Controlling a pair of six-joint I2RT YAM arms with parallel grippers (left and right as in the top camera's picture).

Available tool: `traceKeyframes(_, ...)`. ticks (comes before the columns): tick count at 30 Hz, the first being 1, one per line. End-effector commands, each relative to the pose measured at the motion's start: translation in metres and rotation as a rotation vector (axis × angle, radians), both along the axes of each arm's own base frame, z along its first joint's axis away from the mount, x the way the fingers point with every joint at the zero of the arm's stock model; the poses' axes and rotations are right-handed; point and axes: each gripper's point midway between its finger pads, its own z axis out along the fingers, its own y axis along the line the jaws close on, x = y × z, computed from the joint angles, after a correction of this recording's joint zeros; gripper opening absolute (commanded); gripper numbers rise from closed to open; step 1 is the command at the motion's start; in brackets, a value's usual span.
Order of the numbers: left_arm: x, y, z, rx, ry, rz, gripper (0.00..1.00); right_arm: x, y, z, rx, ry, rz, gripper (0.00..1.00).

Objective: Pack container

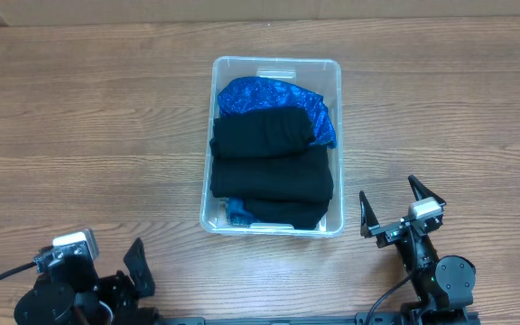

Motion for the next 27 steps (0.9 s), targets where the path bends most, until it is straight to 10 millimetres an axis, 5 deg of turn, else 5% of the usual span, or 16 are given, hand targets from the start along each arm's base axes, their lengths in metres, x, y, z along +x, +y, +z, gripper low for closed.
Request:
traceKeyframes(1,0.013,0.004,-0.014,-0.012,-0.030,0.031,1.00,-0.001,0.002,-0.001,-0.005,-0.010,0.007,1.00)
traceKeyframes(8,0.060,-0.009,-0.065,-0.047,-0.226,-0.058,1.00,-0.001,0.002,-0.001,-0.005,-0.009,0.007,1.00)
traceKeyframes(15,0.101,-0.023,-0.082,-0.042,-0.509,-0.171,1.00,-0.001,0.002,-0.001,-0.005,-0.009,0.007,1.00)
traceKeyframes(21,0.115,-0.028,-0.109,-0.019,-0.560,-0.203,1.00,-0.001,0.002,-0.001,-0.005,-0.009,0.007,1.00)
traceKeyframes(27,0.116,-0.026,-0.107,-0.013,-0.569,-0.192,1.00,-0.001,0.002,-0.001,-0.005,-0.009,0.007,1.00)
